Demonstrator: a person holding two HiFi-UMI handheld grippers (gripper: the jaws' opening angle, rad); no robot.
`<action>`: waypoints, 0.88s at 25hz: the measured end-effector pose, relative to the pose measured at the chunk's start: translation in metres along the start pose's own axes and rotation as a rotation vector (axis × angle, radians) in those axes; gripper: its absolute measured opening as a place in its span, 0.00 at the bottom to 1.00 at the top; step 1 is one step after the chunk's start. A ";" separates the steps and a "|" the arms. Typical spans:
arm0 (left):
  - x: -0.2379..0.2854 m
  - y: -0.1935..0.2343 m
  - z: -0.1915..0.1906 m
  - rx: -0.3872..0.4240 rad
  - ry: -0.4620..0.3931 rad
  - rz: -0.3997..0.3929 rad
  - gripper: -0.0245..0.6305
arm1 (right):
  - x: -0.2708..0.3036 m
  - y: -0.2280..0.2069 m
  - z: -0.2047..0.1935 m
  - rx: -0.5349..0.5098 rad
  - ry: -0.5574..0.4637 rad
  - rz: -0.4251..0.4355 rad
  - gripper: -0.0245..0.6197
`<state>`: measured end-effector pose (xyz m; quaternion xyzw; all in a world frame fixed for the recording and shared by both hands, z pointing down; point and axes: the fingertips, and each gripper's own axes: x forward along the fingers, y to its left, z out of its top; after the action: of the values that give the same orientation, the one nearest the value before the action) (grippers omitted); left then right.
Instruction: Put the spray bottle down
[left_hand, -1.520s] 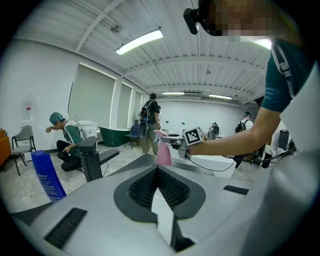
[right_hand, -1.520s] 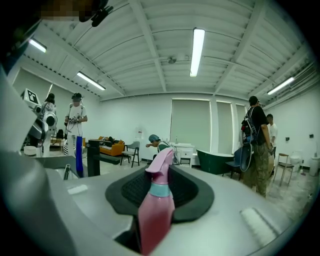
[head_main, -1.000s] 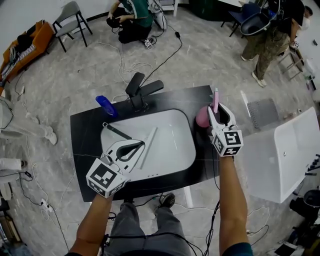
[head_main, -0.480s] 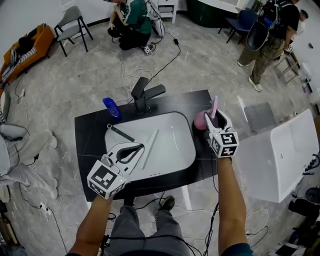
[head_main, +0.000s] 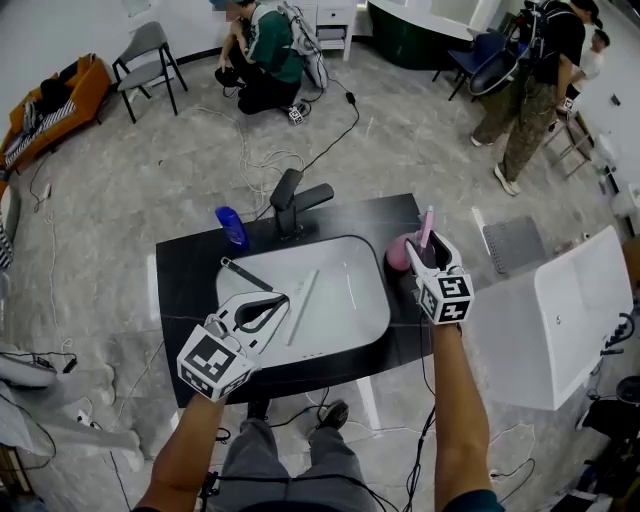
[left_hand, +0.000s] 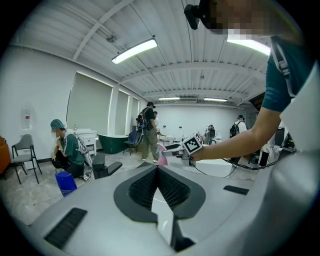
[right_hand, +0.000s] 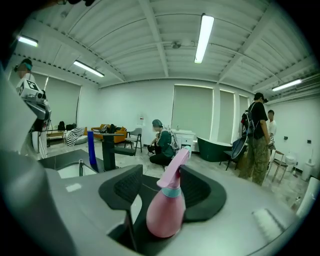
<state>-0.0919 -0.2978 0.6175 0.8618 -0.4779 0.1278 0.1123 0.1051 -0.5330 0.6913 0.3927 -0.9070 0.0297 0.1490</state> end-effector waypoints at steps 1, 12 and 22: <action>-0.002 0.000 0.001 0.003 -0.001 0.000 0.04 | 0.000 0.002 0.001 0.001 0.002 0.000 0.40; -0.019 -0.005 0.021 0.021 -0.005 -0.003 0.04 | -0.021 0.000 0.022 0.014 0.004 -0.035 0.40; -0.034 -0.008 0.043 0.031 -0.021 -0.006 0.04 | -0.044 0.002 0.054 0.006 -0.011 -0.049 0.40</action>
<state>-0.0972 -0.2801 0.5650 0.8660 -0.4745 0.1261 0.0942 0.1191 -0.5103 0.6274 0.4153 -0.8979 0.0264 0.1436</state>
